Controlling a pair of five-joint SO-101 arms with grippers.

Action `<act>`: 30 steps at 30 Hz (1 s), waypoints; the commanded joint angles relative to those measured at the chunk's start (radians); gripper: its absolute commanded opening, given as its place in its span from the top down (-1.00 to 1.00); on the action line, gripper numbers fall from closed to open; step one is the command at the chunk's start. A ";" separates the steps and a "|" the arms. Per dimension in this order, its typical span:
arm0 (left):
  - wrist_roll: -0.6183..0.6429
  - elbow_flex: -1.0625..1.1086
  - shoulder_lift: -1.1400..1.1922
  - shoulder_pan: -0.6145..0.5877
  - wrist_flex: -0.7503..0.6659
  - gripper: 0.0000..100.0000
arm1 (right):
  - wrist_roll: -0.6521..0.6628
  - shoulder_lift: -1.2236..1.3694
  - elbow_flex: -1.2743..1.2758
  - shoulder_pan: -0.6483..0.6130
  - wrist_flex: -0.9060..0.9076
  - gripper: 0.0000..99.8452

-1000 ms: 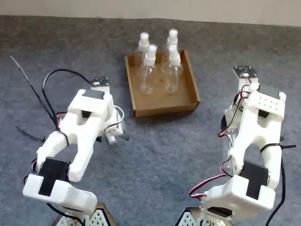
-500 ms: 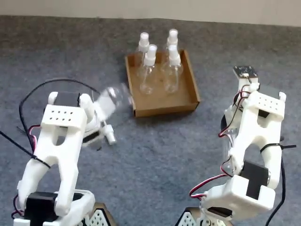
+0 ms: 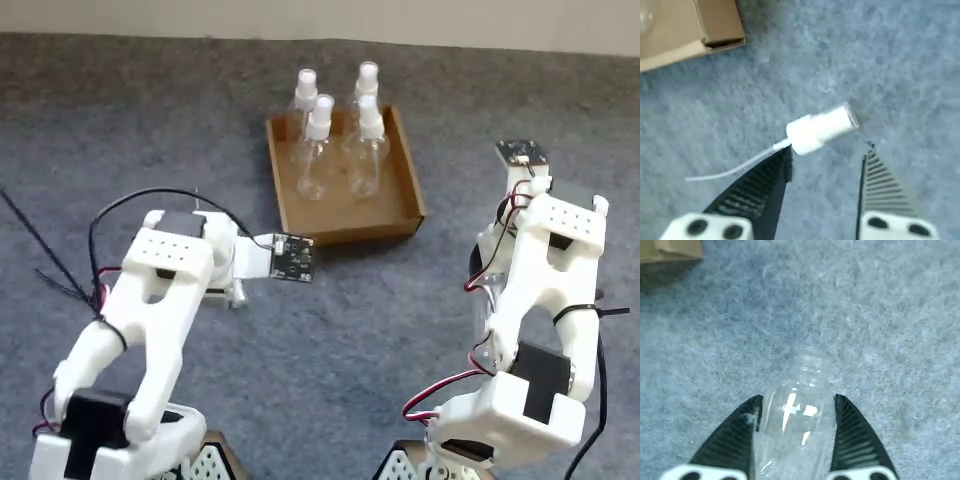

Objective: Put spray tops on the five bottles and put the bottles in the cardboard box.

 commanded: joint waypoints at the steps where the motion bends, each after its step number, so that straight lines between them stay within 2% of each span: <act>1: -0.193 -0.025 0.070 0.019 -0.098 0.57 | -0.002 -0.010 -0.045 0.004 -0.004 0.99; 7: -0.247 -0.041 0.176 0.016 -0.123 0.57 | -0.002 -0.010 -0.045 0.004 -0.004 0.99; 15: -0.218 -0.030 0.222 0.015 -0.120 0.61 | -0.005 -0.010 -0.045 0.004 -0.004 0.99; 23: 0.064 -0.002 0.213 0.001 -0.117 0.95 | -0.002 -0.010 -0.045 0.008 -0.004 0.99; 27: 0.339 -0.028 0.211 -0.027 -0.109 0.97 | 0.000 -0.010 -0.047 0.010 -0.004 0.99; 30: 0.534 -0.107 0.211 -0.062 -0.026 0.97 | 0.000 -0.010 -0.051 0.010 -0.004 0.99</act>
